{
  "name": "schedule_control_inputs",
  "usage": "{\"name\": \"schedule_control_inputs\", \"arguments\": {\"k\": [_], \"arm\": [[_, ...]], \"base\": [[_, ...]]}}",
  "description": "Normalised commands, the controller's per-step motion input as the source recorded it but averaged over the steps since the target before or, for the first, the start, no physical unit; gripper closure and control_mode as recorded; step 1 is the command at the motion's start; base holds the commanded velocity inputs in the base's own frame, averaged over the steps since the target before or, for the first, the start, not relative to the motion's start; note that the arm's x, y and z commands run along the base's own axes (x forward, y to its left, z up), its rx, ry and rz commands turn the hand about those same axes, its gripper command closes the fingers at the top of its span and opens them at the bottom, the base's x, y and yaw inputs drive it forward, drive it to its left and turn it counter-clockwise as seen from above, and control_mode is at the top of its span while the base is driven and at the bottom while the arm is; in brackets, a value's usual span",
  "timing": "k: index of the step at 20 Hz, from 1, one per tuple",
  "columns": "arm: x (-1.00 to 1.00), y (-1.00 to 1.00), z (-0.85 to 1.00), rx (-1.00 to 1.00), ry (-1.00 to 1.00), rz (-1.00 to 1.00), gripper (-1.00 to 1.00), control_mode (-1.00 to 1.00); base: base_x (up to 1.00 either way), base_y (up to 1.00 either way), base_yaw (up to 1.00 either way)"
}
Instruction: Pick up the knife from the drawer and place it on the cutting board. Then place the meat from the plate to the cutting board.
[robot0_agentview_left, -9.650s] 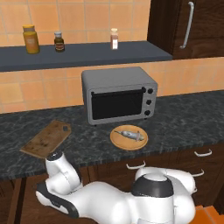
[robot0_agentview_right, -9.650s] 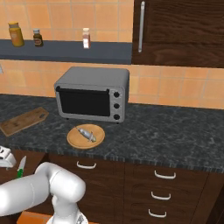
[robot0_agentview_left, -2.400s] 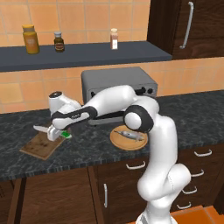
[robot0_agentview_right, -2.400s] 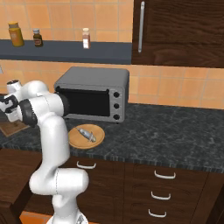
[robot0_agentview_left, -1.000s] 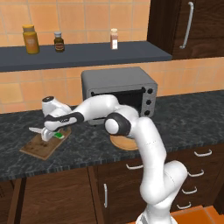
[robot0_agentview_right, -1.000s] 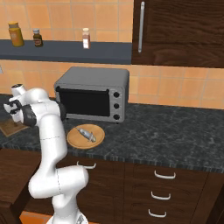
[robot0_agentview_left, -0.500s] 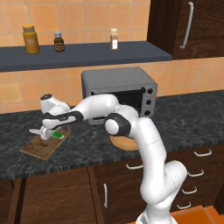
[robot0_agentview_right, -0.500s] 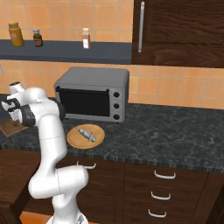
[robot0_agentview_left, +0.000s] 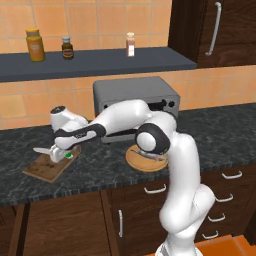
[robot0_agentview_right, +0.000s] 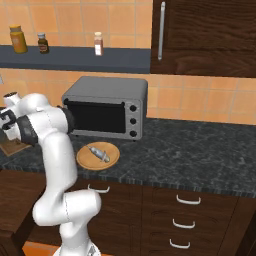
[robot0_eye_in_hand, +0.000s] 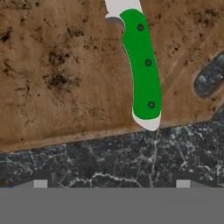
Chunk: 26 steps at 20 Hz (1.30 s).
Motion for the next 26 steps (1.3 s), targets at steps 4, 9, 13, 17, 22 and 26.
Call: {"name": "schedule_control_inputs", "arguments": {"k": [4, 9, 13, 17, 22, 26], "arm": [[-0.74, -0.79, 0.09, 0.09, 0.0, -0.08, -1.0, -1.0], [-0.68, -0.73, 0.33, 0.09, 0.0, -0.07, -1.0, -1.0], [-0.64, -0.7, 0.41, 0.06, 0.0, -0.04, -1.0, -1.0], [-0.51, -0.84, 0.38, 0.05, 0.0, -0.03, -1.0, -1.0], [-0.3, -0.95, 0.26, 0.02, 0.0, -0.04, -1.0, -1.0], [-0.04, -0.99, 0.28, 0.0, 0.02, -0.03, -1.0, -1.0]], "base": [[0.0, 0.0, 0.0], [0.0, 0.0, 0.0], [0.0, 0.0, 0.0], [0.0, 0.0, 0.0], [0.0, 0.0, 0.0], [0.0, 0.0, 0.0]]}}
